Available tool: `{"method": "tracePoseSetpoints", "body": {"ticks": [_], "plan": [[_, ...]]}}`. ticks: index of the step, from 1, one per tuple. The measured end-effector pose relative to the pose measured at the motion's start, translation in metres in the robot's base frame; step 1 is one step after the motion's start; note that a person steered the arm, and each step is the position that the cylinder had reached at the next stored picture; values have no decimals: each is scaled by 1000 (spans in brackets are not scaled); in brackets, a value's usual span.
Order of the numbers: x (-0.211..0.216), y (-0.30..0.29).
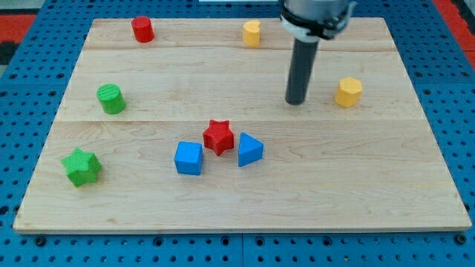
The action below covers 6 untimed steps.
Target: Slightly move the red circle towards the top left of the board
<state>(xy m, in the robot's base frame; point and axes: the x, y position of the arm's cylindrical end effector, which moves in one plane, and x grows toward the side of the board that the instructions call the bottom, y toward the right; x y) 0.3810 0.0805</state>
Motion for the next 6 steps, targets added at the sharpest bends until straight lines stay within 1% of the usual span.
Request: {"method": "tracePoseSetpoints", "body": {"ticks": [1, 2, 3, 4, 6], "plan": [[-49, -17], [-89, -38], [-96, -67], [-96, -109], [-97, -162]]}}
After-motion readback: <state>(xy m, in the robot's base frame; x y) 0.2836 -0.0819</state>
